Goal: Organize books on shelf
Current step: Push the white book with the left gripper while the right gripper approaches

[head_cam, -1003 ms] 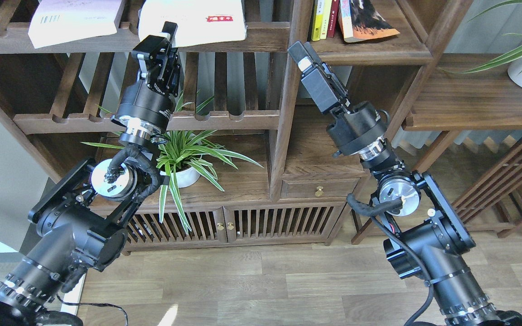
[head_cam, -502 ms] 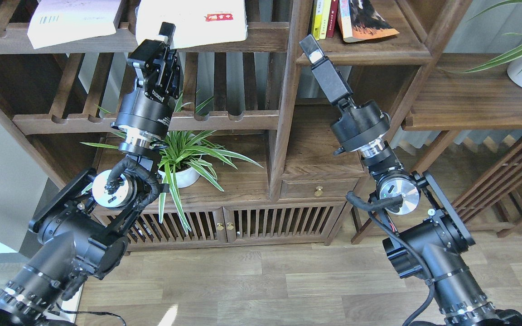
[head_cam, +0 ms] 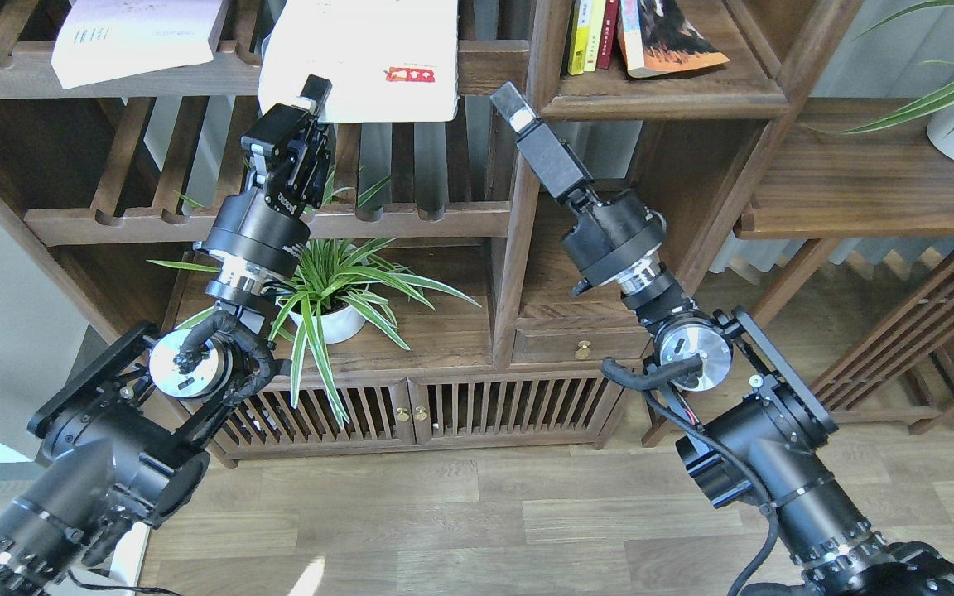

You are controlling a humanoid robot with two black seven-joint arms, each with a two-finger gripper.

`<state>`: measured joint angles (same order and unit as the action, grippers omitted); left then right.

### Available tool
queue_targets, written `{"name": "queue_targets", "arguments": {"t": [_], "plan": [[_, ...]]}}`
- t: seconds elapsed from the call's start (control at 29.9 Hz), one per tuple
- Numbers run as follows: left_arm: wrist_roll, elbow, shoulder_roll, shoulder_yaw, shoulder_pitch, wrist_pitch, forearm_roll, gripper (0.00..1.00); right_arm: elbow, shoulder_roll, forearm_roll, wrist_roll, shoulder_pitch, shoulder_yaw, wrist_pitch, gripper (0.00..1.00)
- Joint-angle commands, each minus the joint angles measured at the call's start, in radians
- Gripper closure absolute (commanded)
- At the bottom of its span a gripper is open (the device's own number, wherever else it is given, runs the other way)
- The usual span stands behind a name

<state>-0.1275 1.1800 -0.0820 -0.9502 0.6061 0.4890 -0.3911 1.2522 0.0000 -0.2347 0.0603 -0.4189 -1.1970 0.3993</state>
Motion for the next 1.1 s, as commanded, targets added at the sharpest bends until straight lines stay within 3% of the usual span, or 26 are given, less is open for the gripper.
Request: {"name": "queue_targets", "arguments": {"t": [0.0, 1.07], "plan": [[0.000, 0.010, -0.010, 0.001, -0.005, 0.000, 0.000, 1.00, -0.011, 0.000, 0.000, 0.001, 0.000, 0.019, -0.005, 0.36], [-0.004, 0.144, -0.012, -0.015, -0.022, 0.000, 0.000, 1.00, -0.039, 0.000, 0.026, 0.001, 0.002, -0.006, -0.004, 0.34]]}}
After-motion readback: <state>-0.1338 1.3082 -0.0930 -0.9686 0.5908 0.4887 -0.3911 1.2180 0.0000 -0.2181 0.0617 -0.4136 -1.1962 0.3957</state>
